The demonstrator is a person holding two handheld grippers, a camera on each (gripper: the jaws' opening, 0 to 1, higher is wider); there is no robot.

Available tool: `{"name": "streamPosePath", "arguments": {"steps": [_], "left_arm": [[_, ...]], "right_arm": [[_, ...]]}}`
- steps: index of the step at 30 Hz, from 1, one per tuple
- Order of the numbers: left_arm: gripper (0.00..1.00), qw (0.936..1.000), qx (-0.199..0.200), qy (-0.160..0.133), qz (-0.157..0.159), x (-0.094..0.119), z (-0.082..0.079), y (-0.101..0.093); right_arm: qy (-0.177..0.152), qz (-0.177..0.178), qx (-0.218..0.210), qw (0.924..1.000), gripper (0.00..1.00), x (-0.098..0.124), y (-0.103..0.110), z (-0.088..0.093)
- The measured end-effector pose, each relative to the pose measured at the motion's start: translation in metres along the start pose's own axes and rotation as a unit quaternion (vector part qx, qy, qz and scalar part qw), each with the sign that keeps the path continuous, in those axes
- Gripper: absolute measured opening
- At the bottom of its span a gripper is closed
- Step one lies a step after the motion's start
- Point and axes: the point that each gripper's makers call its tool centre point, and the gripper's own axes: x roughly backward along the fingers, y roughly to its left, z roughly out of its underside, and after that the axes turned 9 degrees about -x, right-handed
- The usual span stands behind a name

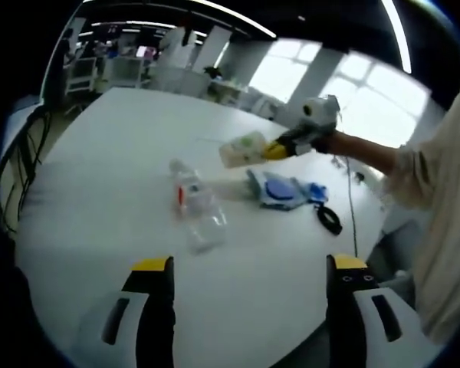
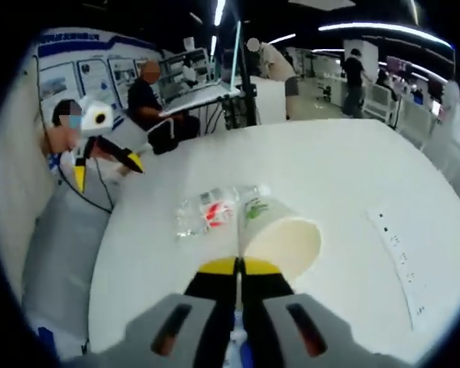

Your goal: Arrange the tabletop items into an orderly group along one side of the table until the central work area is clear of visible clutter.

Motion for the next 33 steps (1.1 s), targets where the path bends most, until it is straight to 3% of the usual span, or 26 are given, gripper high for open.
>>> {"name": "streamPosePath", "arguments": {"steps": [4, 6, 16, 19, 23, 26, 28, 33], "left_arm": [[0.78, 1.0, -0.002, -0.007, 0.002, 0.004, 0.0, -0.002], [0.78, 0.9999, 0.0, -0.01, 0.002, 0.005, 0.0, -0.002], [0.77, 0.9997, -0.004, -0.022, 0.008, 0.012, -0.002, -0.006], [0.77, 0.9996, -0.005, -0.026, 0.007, 0.014, -0.003, -0.006], [0.76, 0.9995, -0.004, -0.029, 0.008, 0.015, -0.003, -0.006], [0.76, 0.9995, -0.003, -0.029, 0.008, 0.016, 0.0, -0.006], [0.76, 0.9995, -0.002, -0.03, 0.007, 0.017, 0.0, -0.005], [0.76, 0.9995, 0.003, -0.033, 0.003, 0.019, 0.002, -0.002]], "right_arm": [[0.027, 0.033, 0.058, 0.9974, 0.0, 0.013, 0.003, -0.001], [0.035, 0.029, 0.081, 0.9957, 0.0, 0.016, 0.011, -0.004], [0.087, 0.058, 0.154, 0.9826, 0.0, 0.035, 0.013, -0.01], [0.111, 0.051, 0.169, 0.978, 0.0, 0.04, 0.018, -0.009], [0.17, 0.055, 0.229, 0.9569, 0.0, 0.043, 0.015, 0.001], [0.19, 0.051, 0.251, 0.9477, 0.0, 0.038, 0.017, 0.005], [0.216, 0.056, 0.288, 0.9312, 0.0, 0.035, 0.014, 0.008], [0.258, 0.047, 0.339, 0.9034, 0.0, 0.024, 0.009, 0.018]]}}
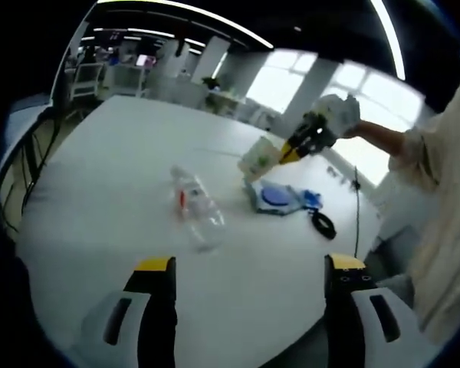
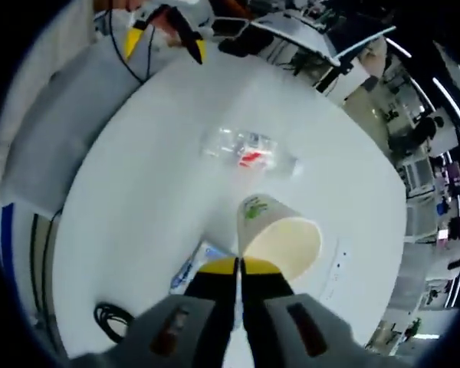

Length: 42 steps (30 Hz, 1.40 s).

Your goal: Arrange the tabletop items into an orderly group along one side of the table until the central work area is clear of visible clutter.

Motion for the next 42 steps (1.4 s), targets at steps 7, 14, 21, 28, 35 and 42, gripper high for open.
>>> {"name": "streamPosePath", "arguments": {"steps": [7, 14, 21, 28, 35, 42], "left_arm": [[0.75, 1.0, 0.007, -0.003, -0.003, 0.001, 0.004, 0.002], [0.74, 0.9999, 0.013, -0.005, -0.004, 0.001, 0.007, 0.005], [0.74, 0.9998, 0.019, -0.008, -0.008, 0.002, 0.01, 0.007], [0.73, 0.9997, 0.023, -0.009, -0.009, 0.002, 0.012, 0.008], [0.73, 0.9995, 0.027, -0.011, -0.009, 0.002, 0.014, 0.008], [0.73, 0.9994, 0.03, -0.012, -0.011, 0.003, 0.017, 0.009]], "right_arm": [[0.063, -0.014, 0.099, 0.993, 0.0, -0.016, 0.003, 0.008], [0.104, -0.022, 0.183, 0.9773, 0.0, -0.027, 0.005, 0.016], [0.122, -0.027, 0.212, 0.9693, 0.0, -0.036, 0.003, 0.018], [0.137, -0.035, 0.234, 0.962, 0.0, -0.043, 0.006, 0.02], [0.142, -0.043, 0.239, 0.9595, 0.0, -0.047, 0.007, 0.02], [0.147, -0.046, 0.242, 0.9579, 0.0, -0.05, 0.01, 0.022]]}}
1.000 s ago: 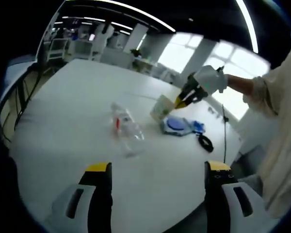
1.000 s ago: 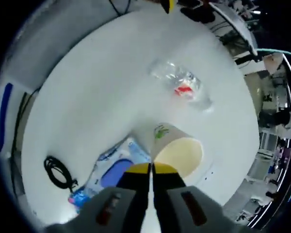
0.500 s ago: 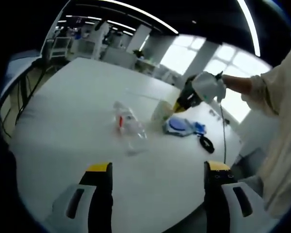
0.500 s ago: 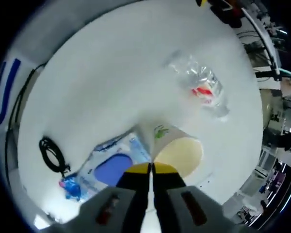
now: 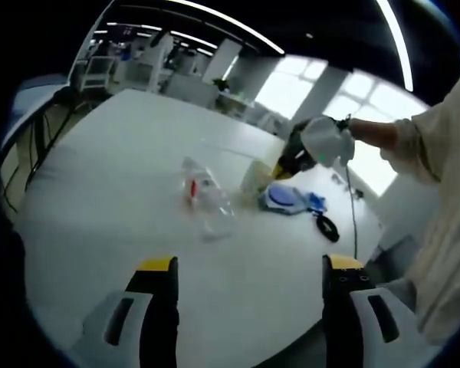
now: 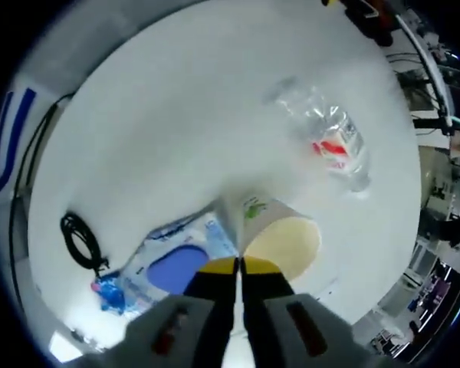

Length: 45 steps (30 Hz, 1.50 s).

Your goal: Arrange the tabletop items into an orderly group along one side of the table until the central work area is clear of visible clutter.

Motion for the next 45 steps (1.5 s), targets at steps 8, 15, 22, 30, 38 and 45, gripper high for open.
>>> {"name": "streamPosePath", "arguments": {"steps": [8, 15, 22, 30, 38, 45], "left_arm": [[0.73, 1.0, 0.002, 0.001, 0.0, 0.0, 0.002, 0.001], [0.72, 1.0, 0.005, 0.0, -0.001, 0.0, 0.003, 0.001], [0.72, 1.0, 0.005, 0.001, 0.0, -0.001, 0.004, 0.001], [0.72, 1.0, 0.003, 0.002, 0.001, -0.001, 0.003, 0.0], [0.72, 1.0, -0.001, 0.002, 0.004, -0.002, 0.001, -0.002], [0.72, 1.0, -0.006, 0.003, 0.006, -0.003, -0.002, -0.004]], "right_arm": [[0.003, -0.004, -0.005, 1.0, 0.0, -0.003, 0.001, 0.0], [-0.01, 0.002, -0.015, 0.9998, 0.0, -0.003, 0.0, -0.005], [-0.009, 0.004, -0.015, 0.9998, 0.08, -0.002, 0.001, -0.004], [-0.027, 0.015, -0.04, 0.9987, 0.11, 0.003, 0.0, -0.007], [-0.036, 0.028, -0.056, 0.9974, 0.16, 0.008, -0.004, -0.006], [-0.059, 0.045, -0.083, 0.9938, 0.19, 0.018, -0.007, -0.01]]}}
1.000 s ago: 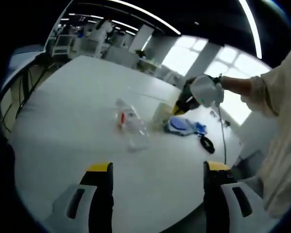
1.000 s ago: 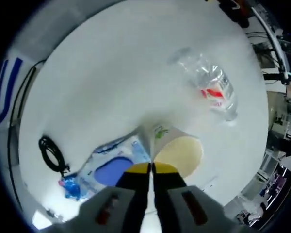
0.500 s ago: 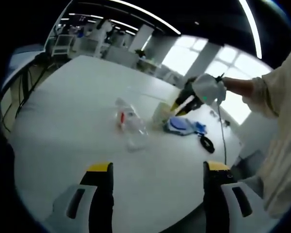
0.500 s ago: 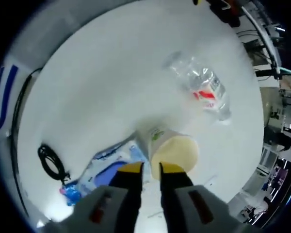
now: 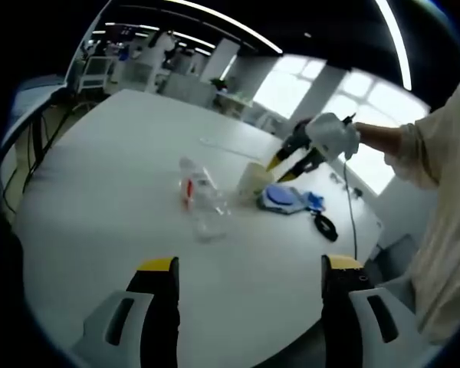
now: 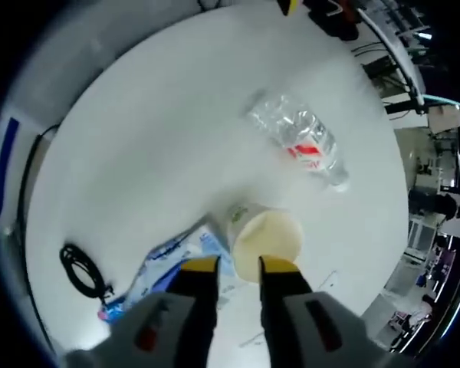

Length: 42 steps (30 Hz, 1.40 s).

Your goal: Arrange the tabletop items into an orderly group along one side of the table until the central work area is clear of visible clutter.

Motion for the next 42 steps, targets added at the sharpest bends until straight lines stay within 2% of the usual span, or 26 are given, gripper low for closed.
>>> {"name": "streamPosePath", "arguments": {"steps": [12, 19, 21, 27, 28, 31, 33, 36, 37, 40, 41, 42], "left_arm": [[0.74, 0.9998, -0.018, 0.006, 0.009, -0.003, -0.007, -0.007], [0.74, 0.9995, -0.028, 0.009, 0.012, -0.003, -0.012, -0.01], [0.74, 0.9994, -0.032, 0.01, 0.014, -0.004, -0.013, -0.011], [0.74, 0.9988, -0.041, 0.014, 0.022, -0.006, -0.018, -0.016], [0.74, 0.9987, -0.043, 0.014, 0.023, -0.006, -0.019, -0.017], [0.74, 0.9984, -0.047, 0.016, 0.026, -0.007, -0.02, -0.018], [0.74, 0.9982, -0.05, 0.016, 0.029, -0.007, -0.022, -0.02], [0.73, 0.9979, -0.054, 0.018, 0.031, -0.007, -0.023, -0.021], [0.73, 0.9979, -0.055, 0.018, 0.031, -0.007, -0.023, -0.021], [0.73, 0.9976, -0.058, 0.017, 0.034, -0.007, -0.025, -0.024], [0.73, 0.9975, -0.059, 0.018, 0.035, -0.007, -0.025, -0.024], [0.73, 0.9974, -0.06, 0.018, 0.036, -0.007, -0.026, -0.025]], "right_arm": [[-0.029, 0.025, -0.05, 0.998, 0.26, 0.011, -0.002, -0.002], [-0.067, 0.05, -0.11, 0.9904, 0.3, 0.024, -0.007, -0.008], [-0.087, 0.047, -0.143, 0.9847, 0.32, 0.028, -0.005, -0.013], [-0.115, 0.065, -0.189, 0.9731, 0.35, 0.04, -0.01, -0.016], [-0.129, 0.065, -0.211, 0.9667, 0.36, 0.042, -0.01, -0.019], [-0.133, 0.068, -0.224, 0.963, 0.37, 0.046, -0.011, -0.018], [-0.153, 0.068, -0.247, 0.9545, 0.39, 0.048, -0.01, -0.023], [-0.165, 0.071, -0.265, 0.9474, 0.4, 0.055, -0.01, -0.026], [-0.174, 0.072, -0.278, 0.9418, 0.41, 0.056, -0.011, -0.027], [-0.19, 0.069, -0.301, 0.9319, 0.41, 0.06, -0.01, -0.03], [-0.2, 0.066, -0.319, 0.9241, 0.42, 0.061, -0.01, -0.032], [-0.202, 0.062, -0.325, 0.9218, 0.42, 0.062, -0.009, -0.032]]}}
